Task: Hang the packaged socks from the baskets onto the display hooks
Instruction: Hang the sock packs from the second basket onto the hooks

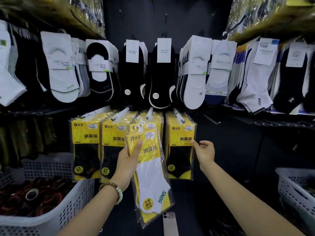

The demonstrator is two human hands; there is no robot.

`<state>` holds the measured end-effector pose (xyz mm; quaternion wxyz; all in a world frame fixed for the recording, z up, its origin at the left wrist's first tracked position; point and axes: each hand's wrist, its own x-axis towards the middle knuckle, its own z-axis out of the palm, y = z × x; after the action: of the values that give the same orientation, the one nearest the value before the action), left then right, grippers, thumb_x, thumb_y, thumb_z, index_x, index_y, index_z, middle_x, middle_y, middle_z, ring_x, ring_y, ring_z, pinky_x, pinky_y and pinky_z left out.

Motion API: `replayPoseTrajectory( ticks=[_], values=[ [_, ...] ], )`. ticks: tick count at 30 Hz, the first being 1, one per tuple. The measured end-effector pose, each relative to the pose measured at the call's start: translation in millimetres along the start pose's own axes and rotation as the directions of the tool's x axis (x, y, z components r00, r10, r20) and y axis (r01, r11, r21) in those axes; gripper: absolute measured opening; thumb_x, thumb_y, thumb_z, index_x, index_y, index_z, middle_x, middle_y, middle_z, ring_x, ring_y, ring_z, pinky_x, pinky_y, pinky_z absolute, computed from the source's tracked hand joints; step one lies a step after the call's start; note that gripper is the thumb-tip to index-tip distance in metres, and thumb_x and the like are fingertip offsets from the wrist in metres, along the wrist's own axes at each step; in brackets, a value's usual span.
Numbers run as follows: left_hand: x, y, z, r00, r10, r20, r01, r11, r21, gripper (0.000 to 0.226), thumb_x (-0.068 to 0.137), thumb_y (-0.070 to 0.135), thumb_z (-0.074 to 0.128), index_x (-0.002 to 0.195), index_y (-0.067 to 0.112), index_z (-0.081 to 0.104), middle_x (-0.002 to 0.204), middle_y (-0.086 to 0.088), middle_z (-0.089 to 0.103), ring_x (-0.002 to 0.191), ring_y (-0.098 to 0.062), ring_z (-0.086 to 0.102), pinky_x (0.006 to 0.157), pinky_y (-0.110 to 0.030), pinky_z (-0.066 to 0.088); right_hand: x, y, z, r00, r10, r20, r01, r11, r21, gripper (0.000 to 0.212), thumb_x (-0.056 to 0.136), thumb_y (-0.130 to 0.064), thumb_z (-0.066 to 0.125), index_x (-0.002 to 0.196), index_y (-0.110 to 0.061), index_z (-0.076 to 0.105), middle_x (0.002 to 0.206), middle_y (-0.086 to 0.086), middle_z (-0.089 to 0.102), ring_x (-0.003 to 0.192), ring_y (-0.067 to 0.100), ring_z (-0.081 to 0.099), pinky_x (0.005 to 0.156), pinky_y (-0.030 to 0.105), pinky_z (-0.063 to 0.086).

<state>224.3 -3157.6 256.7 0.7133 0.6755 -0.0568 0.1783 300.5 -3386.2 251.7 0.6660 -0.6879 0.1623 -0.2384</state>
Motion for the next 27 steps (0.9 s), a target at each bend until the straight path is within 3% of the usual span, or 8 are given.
replayPoseTrajectory(
  ticks=[3,7,11,15,17,20,22,27],
  values=[
    [-5,3,5,0.999,-0.038,-0.011,0.037,0.999,-0.025,0.007,0.086,0.049,0.056,0.09,0.044,0.054,0.073,0.037,0.064,0.068,0.023,0.055,0.055,-0.004,0.039,-27,-5,-7,0.987,-0.058,0.149,0.048,0.996,0.072,0.025,0.086,-0.031,0.067,0.102,-0.014,0.058,0.107,0.004,0.061,0.094,0.015,0.059,0.076,0.022,0.044],
    [-15,3,21,0.999,-0.046,-0.008,0.045,0.997,-0.063,0.02,0.077,0.05,0.064,0.093,0.038,0.062,0.077,0.031,0.068,0.072,0.016,0.062,0.055,-0.003,0.044,-77,-19,-5,0.86,-0.176,0.478,0.139,0.984,0.113,0.027,0.078,-0.04,0.071,0.099,-0.026,0.062,0.101,-0.001,0.064,0.093,0.013,0.062,0.074,0.018,0.051],
    [-24,4,34,0.998,-0.069,0.004,0.069,0.994,-0.085,0.037,0.067,0.055,0.071,0.095,0.031,0.068,0.083,0.021,0.073,0.079,0.001,0.069,0.065,-0.015,0.052,-99,-22,-3,0.882,-0.227,0.414,0.181,0.972,0.147,0.047,0.071,-0.031,0.08,0.11,-0.016,0.058,0.104,0.008,0.065,0.095,0.02,0.062,0.08,0.023,0.054],
    [-27,11,31,0.986,-0.09,0.142,0.096,0.995,-0.037,0.026,0.08,0.056,0.056,0.097,0.037,0.062,0.084,0.031,0.069,0.078,0.012,0.065,0.057,-0.006,0.047,-96,-24,-16,0.883,-0.185,0.431,0.078,0.964,0.253,0.023,0.078,-0.019,0.076,0.098,-0.015,0.066,0.093,0.001,0.074,0.083,0.009,0.071,0.063,0.016,0.054],
    [-27,11,28,0.98,-0.094,0.174,0.102,0.994,-0.038,0.021,0.089,0.051,0.048,0.098,0.037,0.061,0.083,0.032,0.068,0.077,0.015,0.063,0.059,-0.006,0.047,-93,-21,-22,0.88,-0.162,0.446,0.047,0.965,0.257,0.019,0.082,-0.019,0.072,0.1,-0.015,0.067,0.093,0.0,0.075,0.085,0.012,0.072,0.068,0.023,0.057],
    [-27,14,24,0.991,-0.065,0.117,0.068,0.997,-0.022,0.012,0.094,0.046,0.044,0.087,0.043,0.052,0.067,0.039,0.061,0.066,0.025,0.054,0.059,-0.008,0.041,-88,-18,-29,0.882,-0.157,0.445,0.03,0.96,0.278,0.019,0.088,-0.02,0.065,0.106,-0.016,0.064,0.098,0.001,0.075,0.09,0.017,0.071,0.076,0.028,0.057],
    [-23,13,23,0.997,-0.043,0.067,0.043,0.999,0.01,0.015,0.092,0.049,0.044,0.082,0.042,0.052,0.069,0.026,0.057,0.065,0.014,0.053,0.062,-0.011,0.035,-87,-19,-32,0.869,-0.184,0.46,0.045,0.954,0.296,0.016,0.09,-0.018,0.062,0.106,-0.017,0.061,0.097,0.0,0.075,0.087,0.015,0.072,0.066,0.022,0.057],
    [-17,5,26,1.0,-0.014,0.026,0.015,0.999,-0.032,0.02,0.095,0.046,0.042,0.091,0.037,0.059,0.085,0.022,0.065,0.078,0.01,0.059,0.067,-0.01,0.042,-83,-13,-32,0.875,-0.199,0.441,0.077,0.957,0.279,0.013,0.092,-0.016,0.06,0.103,-0.011,0.056,0.095,0.002,0.075,0.085,0.017,0.073,0.062,0.022,0.056]
  ],
)
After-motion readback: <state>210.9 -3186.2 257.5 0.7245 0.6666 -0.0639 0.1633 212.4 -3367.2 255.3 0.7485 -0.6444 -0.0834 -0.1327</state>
